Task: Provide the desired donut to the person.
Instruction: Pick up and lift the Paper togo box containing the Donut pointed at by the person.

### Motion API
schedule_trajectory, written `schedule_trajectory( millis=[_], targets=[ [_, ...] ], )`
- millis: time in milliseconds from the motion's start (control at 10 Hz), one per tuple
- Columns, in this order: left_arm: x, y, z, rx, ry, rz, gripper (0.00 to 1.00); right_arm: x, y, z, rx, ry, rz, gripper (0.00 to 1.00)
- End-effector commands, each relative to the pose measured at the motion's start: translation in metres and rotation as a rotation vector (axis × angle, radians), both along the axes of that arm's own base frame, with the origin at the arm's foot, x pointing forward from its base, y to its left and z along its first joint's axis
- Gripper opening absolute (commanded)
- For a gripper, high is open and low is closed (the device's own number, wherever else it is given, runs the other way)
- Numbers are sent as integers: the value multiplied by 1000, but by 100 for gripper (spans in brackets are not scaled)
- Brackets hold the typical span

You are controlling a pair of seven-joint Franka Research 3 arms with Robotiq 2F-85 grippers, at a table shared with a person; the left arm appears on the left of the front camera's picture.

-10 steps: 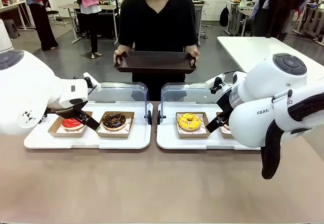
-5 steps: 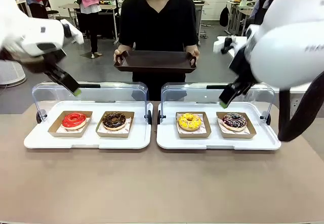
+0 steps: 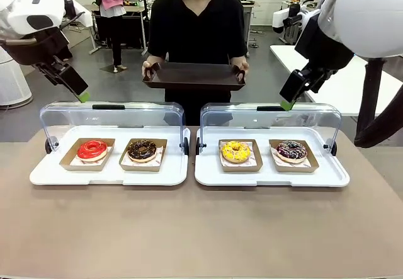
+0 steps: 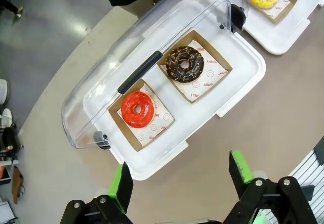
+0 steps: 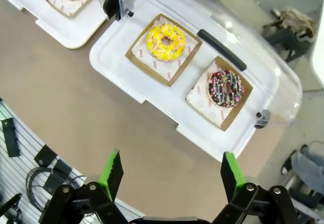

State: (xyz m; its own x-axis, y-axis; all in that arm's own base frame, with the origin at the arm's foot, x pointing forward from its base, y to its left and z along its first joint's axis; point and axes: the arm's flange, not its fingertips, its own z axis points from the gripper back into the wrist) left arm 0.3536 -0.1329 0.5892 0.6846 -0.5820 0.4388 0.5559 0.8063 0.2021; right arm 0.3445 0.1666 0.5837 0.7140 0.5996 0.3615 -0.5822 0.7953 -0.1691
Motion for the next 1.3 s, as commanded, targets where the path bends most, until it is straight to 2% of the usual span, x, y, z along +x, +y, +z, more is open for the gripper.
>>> schedule_trajectory(
  millis=[0,100,200,300,400,600,700,800,900,1000,1100,1200],
  targets=[
    [1,-1,-6,-3,-10,-6,100,5,-3,-9,9,-4,9,100],
    [1,-1,-6,-3,-10,-6,100,0,0,0,0,0,0,100],
    [1,0,-3,2,5,0,100,9,-17,2,190,105,215,100],
    [3,26,11,-242,87,-196,100,15,-41,8,393,198,426,100],
    [4,51,13,-406,143,-348,100,21,-73,11,587,256,580,100],
    [21,92,15,-634,274,-576,100,41,-123,5,764,252,669,100],
    [25,114,13,-680,330,-683,100,48,-146,-2,848,250,704,100],
    [29,140,8,-691,325,-769,100,52,-170,-10,904,245,731,100],
    [33,163,4,-712,302,-800,100,52,-193,-15,948,269,783,100],
    [34,183,1,-741,295,-809,100,48,-215,-19,1010,275,814,100],
    [34,197,-1,-743,293,-808,100,45,-231,-23,1012,284,854,100],
    [30,208,-4,-718,279,-798,100,42,-242,-26,1015,271,840,100]
  ],
)
